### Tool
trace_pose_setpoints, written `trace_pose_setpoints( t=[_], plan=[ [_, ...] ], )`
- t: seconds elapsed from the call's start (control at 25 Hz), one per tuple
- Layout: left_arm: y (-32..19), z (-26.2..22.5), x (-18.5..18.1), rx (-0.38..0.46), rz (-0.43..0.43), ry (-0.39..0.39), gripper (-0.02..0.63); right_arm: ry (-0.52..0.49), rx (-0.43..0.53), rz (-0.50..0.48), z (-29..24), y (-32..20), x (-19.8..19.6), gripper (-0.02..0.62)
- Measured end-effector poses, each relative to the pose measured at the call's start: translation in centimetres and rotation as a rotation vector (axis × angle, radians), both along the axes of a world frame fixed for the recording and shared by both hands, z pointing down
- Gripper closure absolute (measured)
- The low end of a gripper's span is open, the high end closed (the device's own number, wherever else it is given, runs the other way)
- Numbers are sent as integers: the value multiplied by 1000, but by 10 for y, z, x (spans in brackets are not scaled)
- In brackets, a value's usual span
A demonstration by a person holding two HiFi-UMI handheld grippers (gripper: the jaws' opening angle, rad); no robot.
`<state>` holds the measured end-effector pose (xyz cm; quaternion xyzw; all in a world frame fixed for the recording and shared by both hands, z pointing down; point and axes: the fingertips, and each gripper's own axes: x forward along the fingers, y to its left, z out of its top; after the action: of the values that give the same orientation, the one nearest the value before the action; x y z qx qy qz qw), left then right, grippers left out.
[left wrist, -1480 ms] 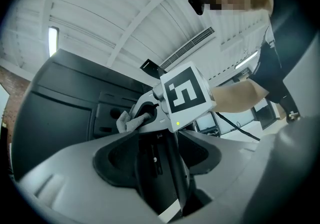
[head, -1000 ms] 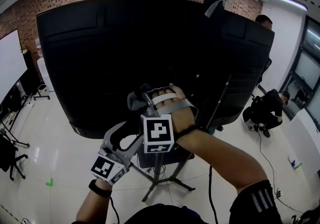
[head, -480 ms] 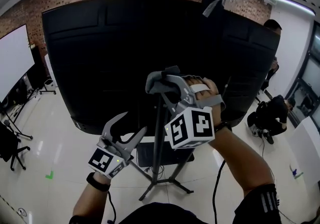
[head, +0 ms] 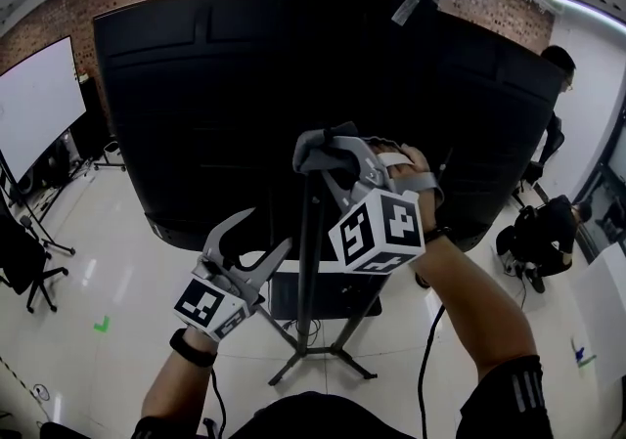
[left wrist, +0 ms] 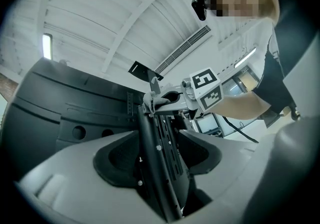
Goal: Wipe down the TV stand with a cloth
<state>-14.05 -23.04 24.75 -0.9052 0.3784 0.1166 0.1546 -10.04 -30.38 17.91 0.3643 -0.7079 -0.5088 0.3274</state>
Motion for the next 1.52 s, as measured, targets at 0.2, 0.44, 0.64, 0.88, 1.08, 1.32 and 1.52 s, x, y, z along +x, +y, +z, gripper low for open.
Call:
trace_pose_setpoints(
  t=[0.2,0.44,0.64,0.88,1.08,1.32,1.52],
  plan=[
    [0,16,4,-22,-19,-21,348,-29,-26,-17,18,-1,9,557],
    [-3,31,10,-46,-23,-31,348,-40,-86,-15,50,-6,20,557],
    [-6,46,15,-74,-15,-39,348,-34,-156,-18,91,-7,21,557],
    [-7,60,18,-107,1,-39,348,-38,-227,-15,129,-4,19,557],
    [-12,77,19,-145,22,-55,348,-30,-258,-21,155,2,11,557],
    [-18,92,17,-161,77,-55,348,-11,-293,-16,193,6,-3,557],
    [-23,121,11,-202,125,-63,348,-33,-319,7,218,6,-9,558]
  ],
)
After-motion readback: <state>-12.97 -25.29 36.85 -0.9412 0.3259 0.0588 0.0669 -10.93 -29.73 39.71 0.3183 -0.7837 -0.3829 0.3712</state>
